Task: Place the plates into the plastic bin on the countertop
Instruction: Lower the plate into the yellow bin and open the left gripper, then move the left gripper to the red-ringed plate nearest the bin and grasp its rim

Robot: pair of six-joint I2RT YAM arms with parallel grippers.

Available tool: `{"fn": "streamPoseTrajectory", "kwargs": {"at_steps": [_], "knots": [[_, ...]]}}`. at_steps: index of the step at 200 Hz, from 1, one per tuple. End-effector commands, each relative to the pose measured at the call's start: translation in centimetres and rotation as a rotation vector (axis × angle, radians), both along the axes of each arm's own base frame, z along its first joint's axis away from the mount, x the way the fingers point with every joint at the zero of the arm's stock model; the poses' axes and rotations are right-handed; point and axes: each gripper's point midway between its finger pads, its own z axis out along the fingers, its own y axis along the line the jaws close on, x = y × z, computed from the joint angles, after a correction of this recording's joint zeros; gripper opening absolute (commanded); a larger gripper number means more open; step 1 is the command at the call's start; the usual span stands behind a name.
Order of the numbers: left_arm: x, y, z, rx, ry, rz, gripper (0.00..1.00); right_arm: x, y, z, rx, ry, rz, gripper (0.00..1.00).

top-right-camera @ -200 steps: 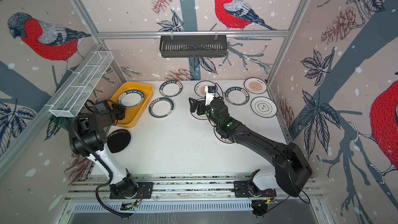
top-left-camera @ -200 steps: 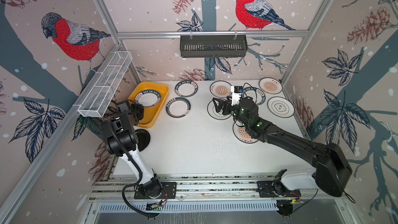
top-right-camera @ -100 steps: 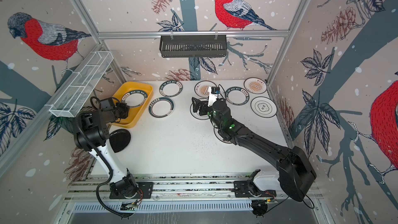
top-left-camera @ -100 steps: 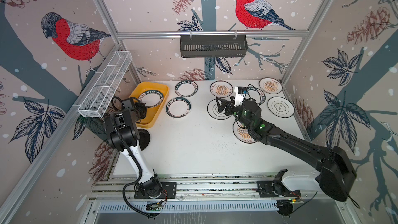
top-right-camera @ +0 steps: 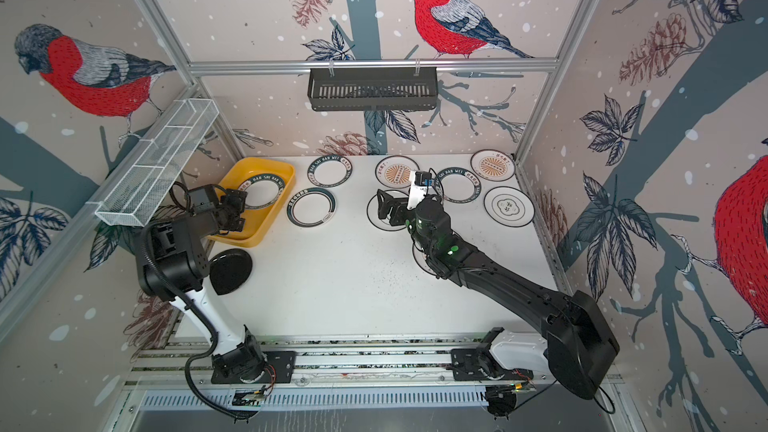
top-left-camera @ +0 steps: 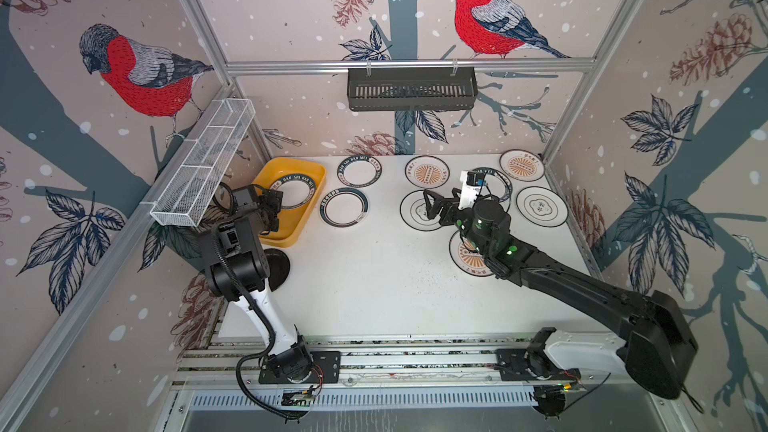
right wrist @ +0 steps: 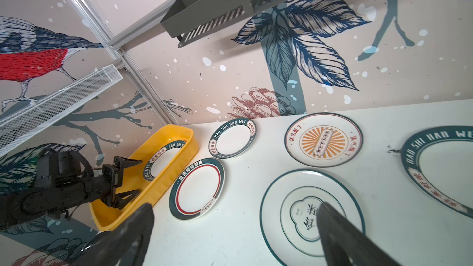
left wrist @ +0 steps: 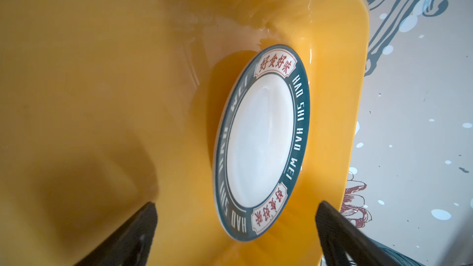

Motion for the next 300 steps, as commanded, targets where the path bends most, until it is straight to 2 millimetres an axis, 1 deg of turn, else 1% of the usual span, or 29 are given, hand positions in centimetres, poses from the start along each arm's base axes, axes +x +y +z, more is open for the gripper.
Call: {"fn": "streamPoseTrajectory", "kwargs": {"at_steps": [1,13,17,34,42,45,51,57,83,97,110,137,138,141,155,161,176,206,225,233,255,264,265,269,270,272,273,282,300], "knots": [[-1.1,0.2,0.8,0.060,0.015,0.005,0.96,0.2,-1.3,1.4,0.043,-0.037,-0.064,0.99],[-1.8,0.1,1.4,0.079,0.001,0.017,0.96,0.5,-1.6,1.1,0.032,-0.021,-0.087,0.99],[-1.9,0.1,2.1,0.089,-0.012,0.023,0.96,0.5,-1.7,1.0,0.025,-0.017,-0.089,1.00],[-2.7,0.0,3.6,0.116,-0.042,0.038,0.96,0.7,-1.7,0.9,0.008,-0.013,-0.089,1.00],[-2.9,0.0,4.8,0.130,-0.063,0.042,0.96,0.8,-1.6,0.7,0.004,-0.009,-0.087,0.99],[-3.4,-0.1,4.4,0.126,-0.051,0.044,0.96,0.8,-1.6,0.8,0.003,-0.010,-0.086,1.00],[-3.9,-0.3,4.5,0.130,-0.051,0.048,0.96,0.8,-1.6,0.7,0.005,-0.007,-0.088,0.99],[-4.3,-0.5,5.1,0.133,-0.066,0.052,0.96,0.9,-1.5,0.7,0.007,-0.006,-0.086,0.99],[-6.1,-1.4,6.1,0.132,-0.115,0.063,0.96,1.0,-0.9,2.2,0.033,-0.032,-0.052,1.00],[-7.0,-1.9,6.6,0.136,-0.135,0.057,0.96,1.0,-0.6,2.6,0.034,-0.045,-0.036,0.99],[-7.5,-2.4,8.2,0.160,-0.198,0.040,0.96,1.1,-0.3,2.7,0.025,-0.049,-0.024,0.99],[-8.7,-4.5,11.0,0.196,-0.331,-0.046,0.96,1.1,-0.3,2.5,0.022,-0.043,-0.014,0.99],[-8.8,-4.6,11.1,0.200,-0.333,-0.052,0.96,1.3,-0.1,2.0,0.015,-0.034,-0.013,1.00],[-9.0,-4.8,11.4,0.209,-0.340,-0.064,0.96,1.5,0.1,1.5,0.008,-0.025,-0.009,0.99],[-9.8,-5.9,12.4,0.234,-0.371,-0.115,0.96,1.8,0.5,1.1,0.007,-0.007,0.008,1.00],[-10.1,-6.4,13.2,0.245,-0.402,-0.140,0.96,1.9,0.7,0.9,0.006,-0.002,0.015,0.99],[-10.8,-7.5,13.9,0.253,-0.429,-0.188,0.96,2.1,1.3,0.9,0.007,0.004,0.033,1.00],[-11.6,-8.9,15.1,0.263,-0.453,-0.261,0.96,2.5,2.0,0.9,0.012,0.010,0.051,0.99],[-11.8,-10.1,15.5,0.234,-0.475,-0.310,0.96,2.7,2.3,0.4,0.009,0.027,0.053,0.99],[-11.7,-11.0,15.6,0.220,-0.482,-0.338,0.96,2.8,2.4,0.2,0.010,0.034,0.056,1.00],[-11.5,-14.1,15.2,0.167,-0.497,-0.415,0.96,2.8,2.5,-0.1,0.009,0.045,0.056,1.00],[-11.5,-15.5,14.8,0.146,-0.495,-0.445,0.96,2.9,2.4,-0.1,0.007,0.046,0.052,1.00],[-11.4,-15.5,14.7,0.146,-0.492,-0.440,0.96,2.9,2.4,-0.1,0.008,0.047,0.052,0.99],[-11.4,-16.4,14.3,0.137,-0.488,-0.463,0.96,2.9,2.4,-0.1,0.007,0.046,0.053,0.99],[-11.4,-16.3,14.3,0.138,-0.486,-0.458,0.96,2.9,2.4,-0.1,0.007,0.045,0.052,0.99],[-11.4,-17.0,14.1,0.133,-0.484,-0.473,0.96,2.9,2.4,-0.1,0.007,0.045,0.053,0.99],[-11.4,-16.9,14.0,0.134,-0.481,-0.469,0.96,2.9,2.3,-0.1,0.006,0.045,0.051,0.99],[-11.4,-18.7,13.3,0.120,-0.467,-0.507,0.96,3.0,2.3,-0.1,0.002,0.043,0.051,0.99],[-11.4,-21.4,11.4,0.074,-0.424,-0.544,0.96,3.1,2.0,0.1,-0.001,0.040,0.039,0.99]]}}
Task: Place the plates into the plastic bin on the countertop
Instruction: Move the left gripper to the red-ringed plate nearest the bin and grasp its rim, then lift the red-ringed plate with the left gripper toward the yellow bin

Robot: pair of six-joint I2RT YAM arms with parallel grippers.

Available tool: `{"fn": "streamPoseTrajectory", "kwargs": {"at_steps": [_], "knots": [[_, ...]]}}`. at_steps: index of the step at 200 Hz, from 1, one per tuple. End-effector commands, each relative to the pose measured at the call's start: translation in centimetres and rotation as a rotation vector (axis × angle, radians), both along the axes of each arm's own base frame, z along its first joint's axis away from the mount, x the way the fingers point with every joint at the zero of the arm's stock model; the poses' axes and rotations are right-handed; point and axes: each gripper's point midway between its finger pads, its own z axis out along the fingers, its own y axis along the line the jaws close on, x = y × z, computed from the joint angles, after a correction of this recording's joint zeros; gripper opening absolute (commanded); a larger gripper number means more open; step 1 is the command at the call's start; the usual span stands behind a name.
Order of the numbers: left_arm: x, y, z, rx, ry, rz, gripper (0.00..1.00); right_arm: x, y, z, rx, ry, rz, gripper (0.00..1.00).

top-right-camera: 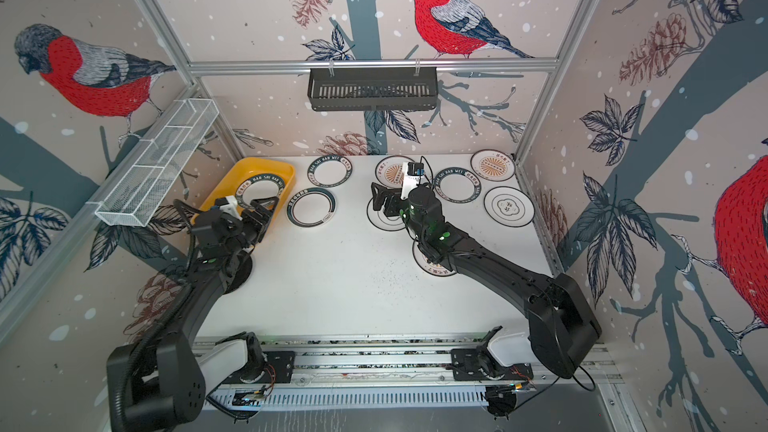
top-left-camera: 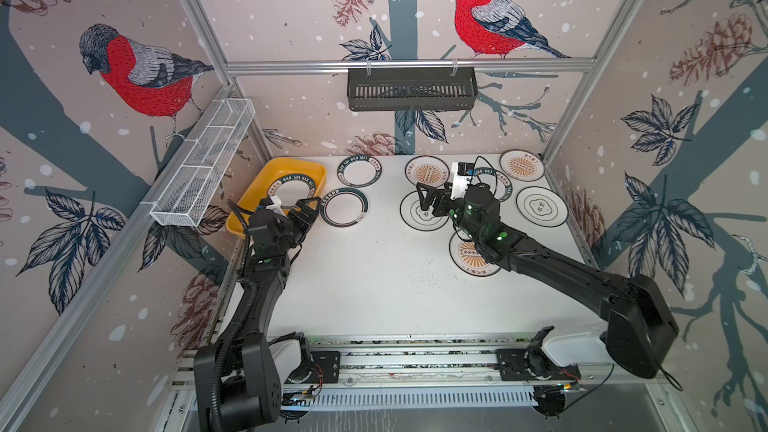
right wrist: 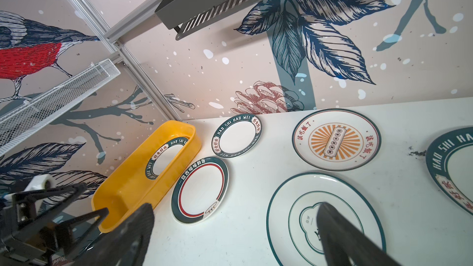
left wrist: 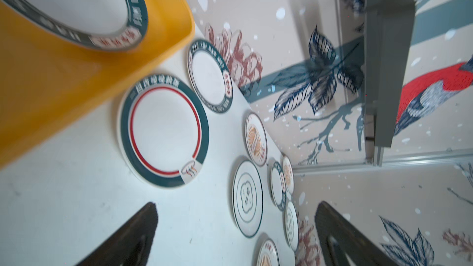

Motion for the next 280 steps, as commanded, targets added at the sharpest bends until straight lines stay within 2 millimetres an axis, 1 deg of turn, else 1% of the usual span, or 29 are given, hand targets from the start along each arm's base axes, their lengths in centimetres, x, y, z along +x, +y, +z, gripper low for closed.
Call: {"fn": "streamPoseTrajectory", "kwargs": {"at_steps": [1,11,25,35,46,66,92,110,141,166,197,211,232,258,280], "knots": [[0.3,-2.5,-0.9,-0.029,0.010,-0.030,0.96,0.2,-0.1,0.7,0.008,-0.013,-0.006,0.99],[0.1,-3.7,-2.4,-0.040,0.055,-0.020,0.96,0.2,-0.3,0.7,0.013,-0.015,-0.017,0.99],[-0.1,-4.7,-4.8,-0.049,0.122,-0.003,0.96,0.2,-0.7,0.7,0.028,-0.016,-0.028,0.99],[-0.2,-5.5,-5.8,-0.072,0.141,-0.020,0.96,0.2,-0.7,0.6,0.035,-0.011,-0.030,1.00],[0.0,-5.8,-6.6,-0.093,0.161,-0.019,0.96,0.3,-0.7,0.4,0.037,-0.003,-0.034,0.99],[0.0,-5.4,-8.1,-0.117,0.217,0.021,0.96,0.1,-0.4,0.3,0.038,-0.002,-0.015,0.99],[0.2,-5.0,-9.4,-0.094,0.278,0.048,0.96,-0.3,0.3,0.9,0.051,-0.031,0.050,1.00],[0.7,-5.1,-10.0,-0.086,0.304,0.041,0.95,-0.4,0.5,1.3,0.066,-0.048,0.063,1.00],[1.8,-5.0,-11.8,-0.096,0.358,0.065,0.91,-0.1,0.5,1.7,0.065,-0.060,0.059,1.00],[2.5,-4.4,-13.0,-0.096,0.378,0.109,0.90,-0.4,0.4,2.4,0.048,-0.092,0.073,0.99],[3.3,-4.2,-14.4,-0.113,0.404,0.142,0.87,-0.5,0.1,3.2,0.027,-0.121,0.069,1.00],[3.7,-4.2,-14.8,-0.123,0.404,0.149,0.85,-0.5,-0.3,3.3,0.023,-0.121,0.050,1.00],[4.1,-4.1,-15.7,-0.125,0.416,0.161,0.81,-0.7,-1.2,2.9,0.026,-0.114,0.019,1.00],[4.4,-3.9,-16.6,-0.124,0.435,0.175,0.75,-1.0,-1.7,2.8,0.024,-0.112,0.003,1.00],[4.4,-4.0,-17.4,-0.137,0.449,0.177,0.65,-1.3,-2.0,3.2,0.035,-0.129,-0.001,0.99]]}}
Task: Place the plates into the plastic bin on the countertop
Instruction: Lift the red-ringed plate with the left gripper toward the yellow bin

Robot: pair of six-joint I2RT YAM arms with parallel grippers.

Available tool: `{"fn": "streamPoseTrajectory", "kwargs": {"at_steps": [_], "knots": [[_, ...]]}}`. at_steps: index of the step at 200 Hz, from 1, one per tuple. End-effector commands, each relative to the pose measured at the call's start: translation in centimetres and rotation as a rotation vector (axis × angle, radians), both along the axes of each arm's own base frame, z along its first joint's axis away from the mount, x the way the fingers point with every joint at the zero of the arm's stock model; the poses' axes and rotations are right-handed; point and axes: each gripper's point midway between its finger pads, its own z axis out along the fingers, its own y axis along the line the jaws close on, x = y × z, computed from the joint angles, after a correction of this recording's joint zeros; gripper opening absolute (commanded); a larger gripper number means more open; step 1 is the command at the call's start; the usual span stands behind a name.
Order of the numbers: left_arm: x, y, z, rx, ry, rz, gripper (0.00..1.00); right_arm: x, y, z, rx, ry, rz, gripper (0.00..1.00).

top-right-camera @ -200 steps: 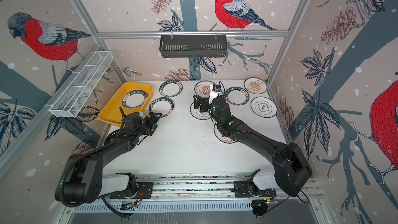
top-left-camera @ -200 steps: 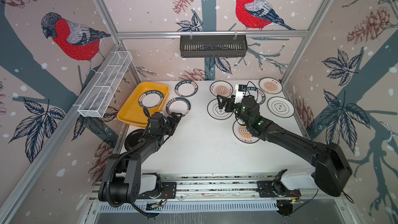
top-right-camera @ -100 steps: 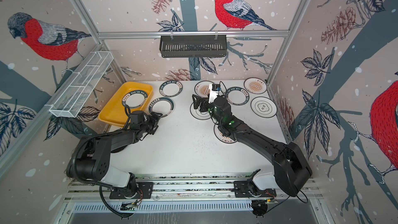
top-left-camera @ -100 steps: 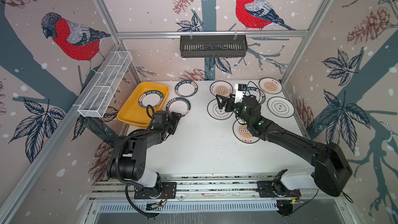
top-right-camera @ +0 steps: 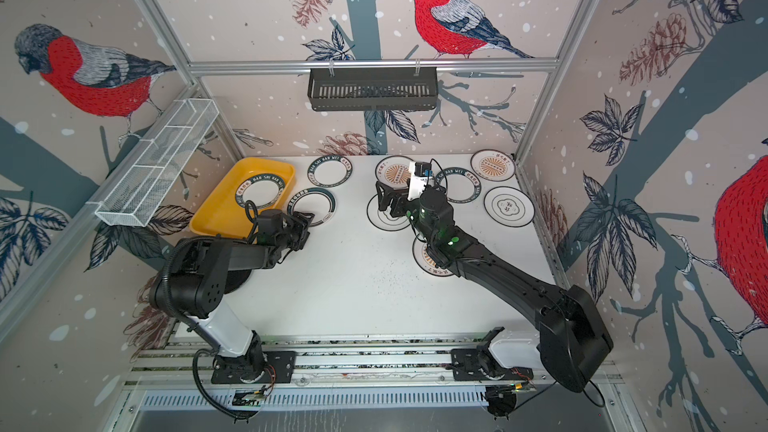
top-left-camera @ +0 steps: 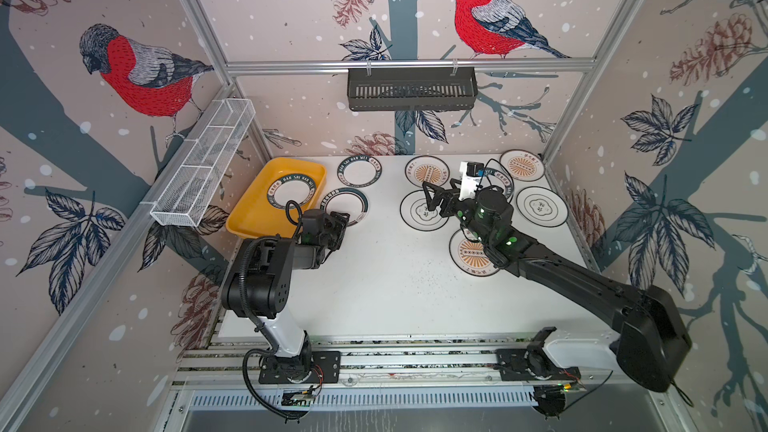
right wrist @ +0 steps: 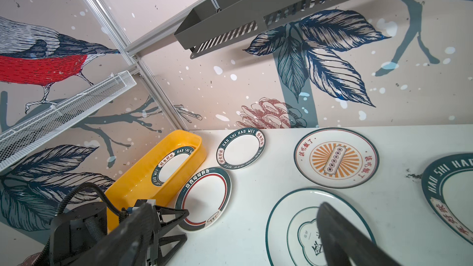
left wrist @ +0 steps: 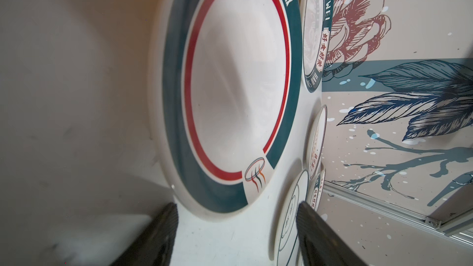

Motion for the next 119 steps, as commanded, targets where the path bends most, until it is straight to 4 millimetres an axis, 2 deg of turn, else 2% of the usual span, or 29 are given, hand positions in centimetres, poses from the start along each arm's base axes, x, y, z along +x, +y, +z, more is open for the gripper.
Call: {"fn": "streamPoseTrajectory", "kwargs": {"at_steps": [1,28,55,86,119], "knots": [[-0.9,0.6,-2.4,0.002,0.091,0.041,0.64,-0.1,-0.6,1.0,0.018,-0.036,-0.024,1.00],[-1.3,0.4,-3.2,-0.048,0.091,0.064,0.55,-0.1,-0.7,1.1,0.019,-0.036,-0.023,1.00],[-1.4,0.0,-3.6,-0.106,0.090,0.077,0.38,-0.2,-0.4,0.7,0.034,-0.024,-0.007,1.00],[-1.2,0.3,-3.5,-0.108,0.088,0.100,0.34,-0.7,-0.1,0.3,0.059,-0.008,0.017,1.00],[-1.3,0.8,-3.5,-0.088,0.103,0.123,0.19,-1.1,0.0,-0.6,0.054,0.009,0.038,1.00]]}}
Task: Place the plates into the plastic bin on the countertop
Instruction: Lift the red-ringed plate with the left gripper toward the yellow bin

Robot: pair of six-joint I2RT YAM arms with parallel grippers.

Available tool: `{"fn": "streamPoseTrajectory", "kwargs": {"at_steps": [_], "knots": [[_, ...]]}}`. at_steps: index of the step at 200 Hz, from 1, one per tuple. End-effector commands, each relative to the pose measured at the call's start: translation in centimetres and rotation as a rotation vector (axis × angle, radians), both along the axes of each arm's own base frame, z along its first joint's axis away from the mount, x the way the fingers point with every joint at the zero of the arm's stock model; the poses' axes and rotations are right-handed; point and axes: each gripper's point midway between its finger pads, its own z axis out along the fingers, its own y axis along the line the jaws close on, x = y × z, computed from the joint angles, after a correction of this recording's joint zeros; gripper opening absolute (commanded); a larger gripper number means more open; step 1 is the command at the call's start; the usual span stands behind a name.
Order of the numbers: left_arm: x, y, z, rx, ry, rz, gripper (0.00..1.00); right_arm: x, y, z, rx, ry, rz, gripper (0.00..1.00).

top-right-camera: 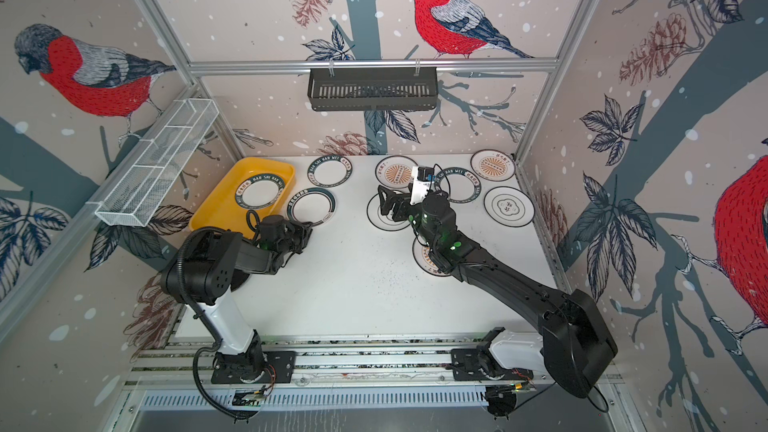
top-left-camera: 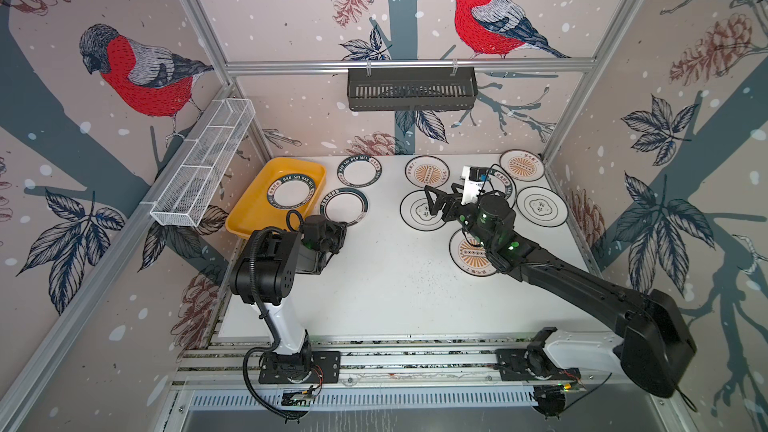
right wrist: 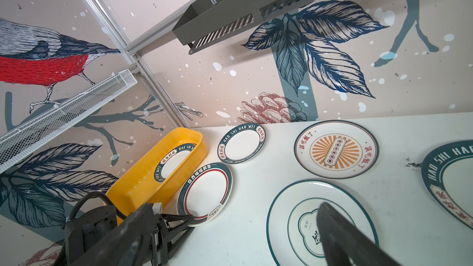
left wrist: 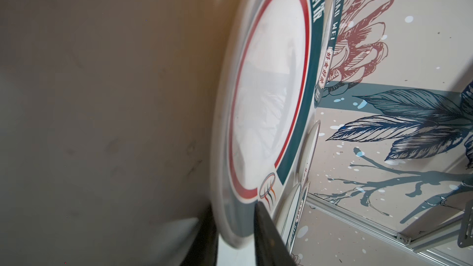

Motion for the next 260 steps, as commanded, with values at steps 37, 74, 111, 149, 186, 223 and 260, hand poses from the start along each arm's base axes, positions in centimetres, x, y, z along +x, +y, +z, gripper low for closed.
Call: {"fn": "streamPoseTrajectory", "kwargs": {"at_steps": [37,74,111,149,186,223,260], "knots": [[-1.6,0.6,-0.7,-0.018,0.066,0.054,0.10,-1.2,-0.2,1.4,0.052,-0.034,0.040,1.00],[-2.2,0.4,1.1,-0.019,0.027,0.048,0.04,-1.5,-0.2,1.9,0.051,-0.059,0.052,1.00],[-3.2,-0.2,3.5,0.011,-0.012,0.003,0.02,-1.6,0.0,1.5,0.048,-0.051,0.071,0.99],[-4.0,-0.3,8.1,0.032,-0.117,-0.024,0.02,-1.2,0.4,0.9,0.044,-0.034,0.083,0.99],[-3.7,1.5,12.8,0.111,-0.203,0.018,0.02,-0.1,1.6,0.4,0.037,-0.010,0.100,1.00],[-1.9,4.4,16.1,0.068,-0.317,0.062,0.02,0.6,2.8,0.7,0.039,-0.009,0.104,0.99],[0.2,7.9,16.7,0.079,-0.333,0.074,0.02,0.5,3.8,1.1,0.036,-0.012,0.101,0.99]]}}
